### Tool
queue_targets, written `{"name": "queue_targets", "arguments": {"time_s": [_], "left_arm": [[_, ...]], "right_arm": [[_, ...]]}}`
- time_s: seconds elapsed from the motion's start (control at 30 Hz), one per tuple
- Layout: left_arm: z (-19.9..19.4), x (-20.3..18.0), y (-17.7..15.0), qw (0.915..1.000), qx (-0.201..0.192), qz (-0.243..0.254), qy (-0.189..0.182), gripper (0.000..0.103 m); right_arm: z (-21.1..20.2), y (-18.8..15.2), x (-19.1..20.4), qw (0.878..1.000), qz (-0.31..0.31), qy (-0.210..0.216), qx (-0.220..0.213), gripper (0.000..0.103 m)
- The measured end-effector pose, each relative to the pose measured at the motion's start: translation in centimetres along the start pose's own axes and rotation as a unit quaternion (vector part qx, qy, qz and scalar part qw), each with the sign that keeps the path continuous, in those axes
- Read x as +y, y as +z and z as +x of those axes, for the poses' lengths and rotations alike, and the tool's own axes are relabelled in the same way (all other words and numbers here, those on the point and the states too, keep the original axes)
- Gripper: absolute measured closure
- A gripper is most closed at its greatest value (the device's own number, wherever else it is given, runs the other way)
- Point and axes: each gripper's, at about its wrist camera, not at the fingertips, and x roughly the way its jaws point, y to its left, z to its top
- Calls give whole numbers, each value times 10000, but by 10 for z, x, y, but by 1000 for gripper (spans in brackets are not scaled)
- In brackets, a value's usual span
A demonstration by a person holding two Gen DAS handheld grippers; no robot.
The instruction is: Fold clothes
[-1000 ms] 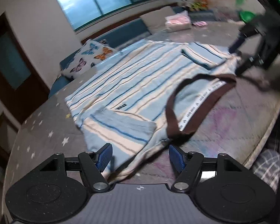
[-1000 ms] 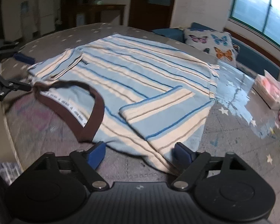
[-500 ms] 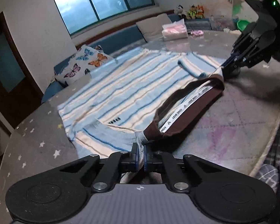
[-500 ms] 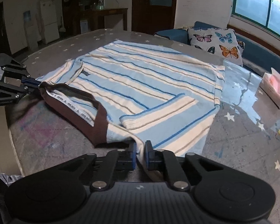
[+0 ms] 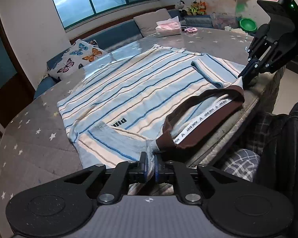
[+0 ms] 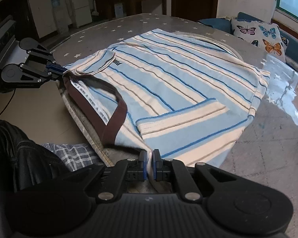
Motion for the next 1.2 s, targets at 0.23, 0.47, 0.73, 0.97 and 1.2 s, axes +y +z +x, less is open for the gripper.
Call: {"name": "queue_targets", "arguments": {"time_s": [0.23,0.47,0.73,0.97,1.2], "left_arm": [[-20,21,6,9993,-292,-185,-128,43],[-19,25,10,9997,-205,-16,112,35],[-8,-12,-6,9964,37,844,-71,28],[2,-21,-19,9929,191,1169,101,29],[10,-11,-18,9951,239,958,-95,75]], "right_arm": [[-11,5,-18,9995,217,245,24,73],[-22,15,-37,9990,367,85,-233,68],[-3,1,4,9982,-580,121,108,56],[5,-6,12,9960,-857,10,235,56],[8,-1,0,9986,-485,-54,180,88]]}}
